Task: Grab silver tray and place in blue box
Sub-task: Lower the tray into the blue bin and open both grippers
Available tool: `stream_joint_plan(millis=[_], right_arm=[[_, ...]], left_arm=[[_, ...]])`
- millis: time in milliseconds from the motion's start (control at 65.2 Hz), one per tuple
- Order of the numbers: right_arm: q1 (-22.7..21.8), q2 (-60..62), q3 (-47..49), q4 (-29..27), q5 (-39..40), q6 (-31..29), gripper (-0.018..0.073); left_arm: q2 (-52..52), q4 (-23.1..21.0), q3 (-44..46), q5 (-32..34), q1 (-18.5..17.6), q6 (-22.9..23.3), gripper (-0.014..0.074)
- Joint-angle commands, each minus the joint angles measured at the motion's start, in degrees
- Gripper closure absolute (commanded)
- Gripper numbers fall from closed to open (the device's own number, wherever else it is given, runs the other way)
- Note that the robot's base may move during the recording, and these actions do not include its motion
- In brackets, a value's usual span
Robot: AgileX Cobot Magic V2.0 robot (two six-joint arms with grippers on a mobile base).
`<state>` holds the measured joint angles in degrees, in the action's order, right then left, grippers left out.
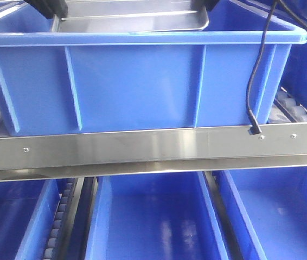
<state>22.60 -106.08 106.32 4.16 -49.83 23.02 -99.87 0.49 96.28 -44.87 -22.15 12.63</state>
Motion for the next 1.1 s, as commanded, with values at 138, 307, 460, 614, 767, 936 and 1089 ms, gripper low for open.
stream_joint_plan(millis=[138,307,460,614,767,936,1089], right_arm=[[0.8,3.3,2.5,-4.2,8.1,-0.5,0.0478],[0.8,3.3,2.5,-4.2,8.0,-0.5,0.0209],[0.8,3.3,2.5,-3.9,8.1,-0.5,0.0085],[0.7,3.3,2.5,-3.6,8.0,-0.5,0.0092],[0.2,3.3,2.5,-3.1,8.0,-0.5,0.0092],[-1.2,3.3,2.5,-1.7,8.1,-0.5,0.0092],[-1.4,3.3,2.5,-1.7,8.8,-0.5,0.011]], left_arm=[[2.8,-4.6,2.4,5.2,-0.7,-0.4,0.061],[2.8,-4.5,2.4,5.2,-0.7,-0.4,0.061],[2.8,-3.0,2.4,5.2,-0.6,-0.4,0.061],[2.8,-2.4,2.4,4.4,1.4,-0.4,0.0598],[2.8,-2.6,2.4,3.1,3.8,-0.1,0.0338],[2.8,-2.8,2.4,3.1,6.0,0.3,0.026],[2.8,-2.8,2.4,3.6,6.3,0.3,0.0283]])
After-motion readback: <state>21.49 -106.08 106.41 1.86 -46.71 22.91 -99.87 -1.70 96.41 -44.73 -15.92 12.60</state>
